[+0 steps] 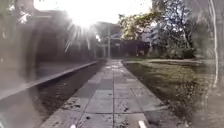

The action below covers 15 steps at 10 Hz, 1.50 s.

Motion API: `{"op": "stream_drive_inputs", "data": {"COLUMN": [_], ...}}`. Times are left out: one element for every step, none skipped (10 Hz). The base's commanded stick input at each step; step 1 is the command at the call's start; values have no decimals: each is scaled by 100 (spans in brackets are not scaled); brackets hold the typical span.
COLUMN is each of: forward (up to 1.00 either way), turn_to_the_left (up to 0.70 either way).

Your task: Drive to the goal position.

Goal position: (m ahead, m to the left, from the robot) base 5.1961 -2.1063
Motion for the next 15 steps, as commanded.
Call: {"op": "stream_drive_inputs", "data": {"forward": [50,50,50,50,50,50,50,50,50,50,50,50,50,50,50], "turn_to_the_left": [0,0,0,0,0,0,0,0,0,0,0,0,0,0,0]}}
